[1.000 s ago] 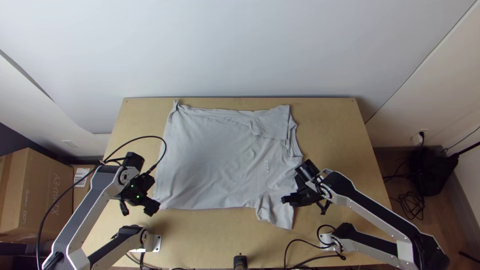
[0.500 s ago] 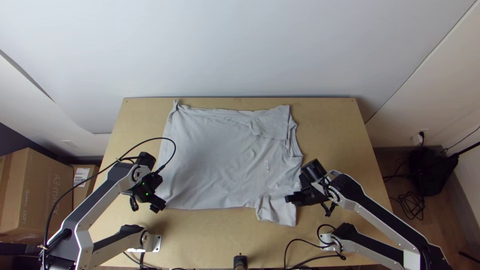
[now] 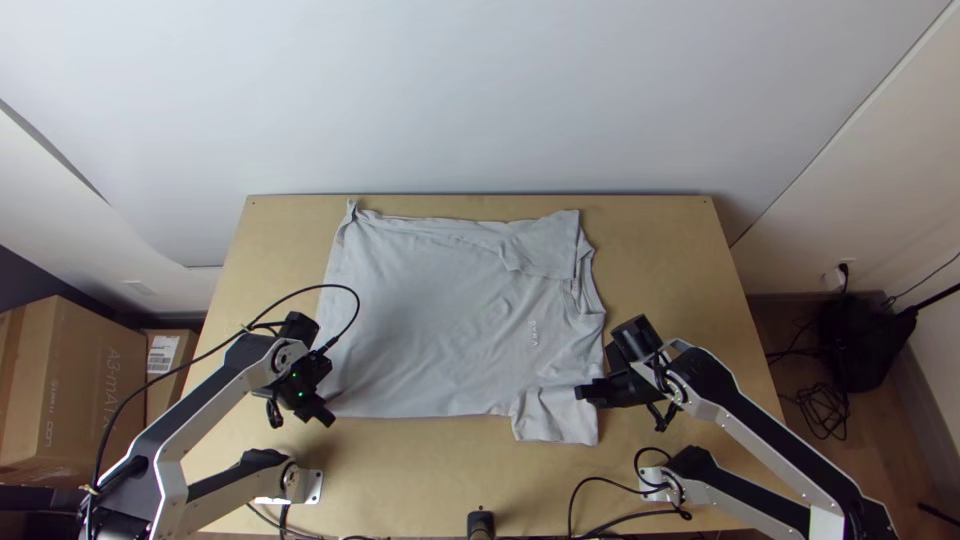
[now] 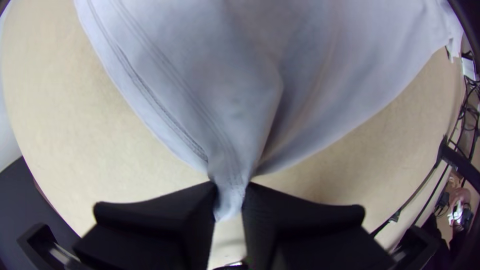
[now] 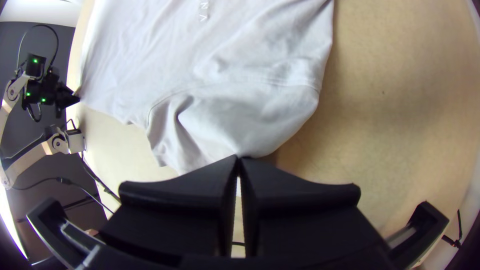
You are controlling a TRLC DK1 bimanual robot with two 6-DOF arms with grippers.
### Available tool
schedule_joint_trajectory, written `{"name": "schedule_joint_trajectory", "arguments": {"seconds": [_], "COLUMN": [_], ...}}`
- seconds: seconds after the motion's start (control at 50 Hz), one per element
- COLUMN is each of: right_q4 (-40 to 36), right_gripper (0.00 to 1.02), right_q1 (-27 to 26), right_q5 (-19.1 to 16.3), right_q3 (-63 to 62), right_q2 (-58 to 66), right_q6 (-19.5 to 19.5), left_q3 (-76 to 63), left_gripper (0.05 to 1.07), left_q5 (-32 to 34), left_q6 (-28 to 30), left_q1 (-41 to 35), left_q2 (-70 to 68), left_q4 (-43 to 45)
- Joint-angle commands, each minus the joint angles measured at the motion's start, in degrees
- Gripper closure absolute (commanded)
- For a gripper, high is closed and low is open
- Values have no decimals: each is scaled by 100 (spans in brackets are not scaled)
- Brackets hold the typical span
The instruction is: Fold the t-shirt
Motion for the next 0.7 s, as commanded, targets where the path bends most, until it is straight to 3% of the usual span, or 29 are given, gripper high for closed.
{"name": "schedule_joint_trajectory", "arguments": {"seconds": [0.0, 0.28, 0.44, 0.52, 0.68], "right_q4": [-100, 14, 278, 964, 1702], "right_gripper": [99, 99, 99, 99, 99], "right_q1": [-85, -1087, -1429, -1394, -1438], "right_q5": [67, 243, 665, 955, 1052], "right_q3": [159, 264, 308, 291, 800], "right_q2": [-82, -29, -266, -680, -662], "right_q6": [75, -136, -417, -434, -478], "left_q3": [-140, 810, 1442, 1847, 2726], "left_gripper": [104, 104, 104, 104, 104], "left_q5": [-35, 431, 800, 1046, 1328], "left_q6": [270, 411, -661, -1356, -2111], "left_q1": [87, 949, 913, 887, 826], "left_q2": [-68, -173, -173, -138, -173], "left_q4": [99, -218, -156, -33, 152]}}
